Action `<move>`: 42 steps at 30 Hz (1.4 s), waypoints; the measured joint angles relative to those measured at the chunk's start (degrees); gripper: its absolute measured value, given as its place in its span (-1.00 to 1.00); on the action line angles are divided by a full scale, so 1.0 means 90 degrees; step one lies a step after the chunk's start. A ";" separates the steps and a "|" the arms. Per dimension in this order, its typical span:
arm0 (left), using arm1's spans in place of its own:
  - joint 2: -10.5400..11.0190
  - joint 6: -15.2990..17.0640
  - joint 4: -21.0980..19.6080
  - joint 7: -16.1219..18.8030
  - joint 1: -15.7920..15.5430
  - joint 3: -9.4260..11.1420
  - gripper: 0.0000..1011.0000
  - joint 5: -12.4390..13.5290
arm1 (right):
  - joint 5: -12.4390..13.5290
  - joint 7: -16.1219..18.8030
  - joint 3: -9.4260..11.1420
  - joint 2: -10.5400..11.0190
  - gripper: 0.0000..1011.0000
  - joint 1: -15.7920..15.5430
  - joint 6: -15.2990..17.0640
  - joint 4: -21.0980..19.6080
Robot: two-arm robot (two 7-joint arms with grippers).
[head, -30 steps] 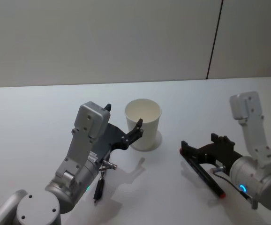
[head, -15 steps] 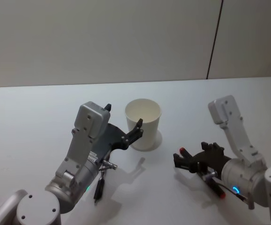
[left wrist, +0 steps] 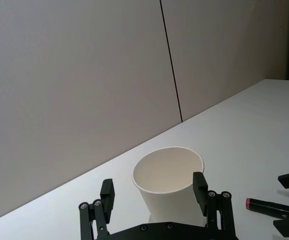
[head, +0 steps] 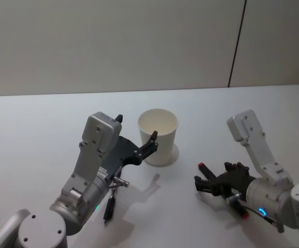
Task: Place the pen into the pen holder.
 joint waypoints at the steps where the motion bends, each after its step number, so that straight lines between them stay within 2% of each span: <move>1: 0.0000 0.0000 0.0000 0.0000 0.0000 0.0000 0.98 0.0000 | 0.0000 0.0000 0.0011 0.0005 0.98 -0.0004 0.0000 0.0013; 6: 0.0000 0.0000 0.0000 0.0000 0.0000 0.0000 0.98 0.0000 | 0.0016 -0.0004 0.0044 0.0023 0.98 -0.0015 -0.0010 0.0049; 17: 0.0000 0.0000 0.0000 0.0000 0.0000 0.0000 0.98 0.0000 | 0.0011 0.0099 0.0063 0.0038 0.51 -0.0014 -0.0055 0.0149; 20: 0.0000 0.0000 0.0000 0.0000 0.0000 0.0000 0.98 0.0000 | 0.0000 0.0138 0.0063 0.0037 0.24 -0.0010 -0.0062 0.0172; 22: 0.0000 0.0000 0.0000 0.0000 0.0000 0.0000 0.98 0.0000 | -0.0008 0.0157 0.0062 0.0037 0.17 -0.0008 -0.0066 0.0181; 23: 0.0000 0.0000 0.0000 0.0000 0.0000 0.0000 0.98 0.0000 | -0.0015 0.0172 0.0062 0.0036 0.05 -0.0006 -0.0070 0.0188; 35: 0.0000 0.0000 0.0000 0.0000 0.0000 0.0000 0.98 0.0000 | -0.0029 0.0237 0.0062 0.0032 -0.66 0.0000 -0.0102 0.0223; 42: 0.0000 0.0000 0.0000 0.0000 0.0000 0.0000 0.98 0.0000 | -0.0034 0.0241 0.0069 0.0031 -0.67 -0.0012 -0.0155 0.0222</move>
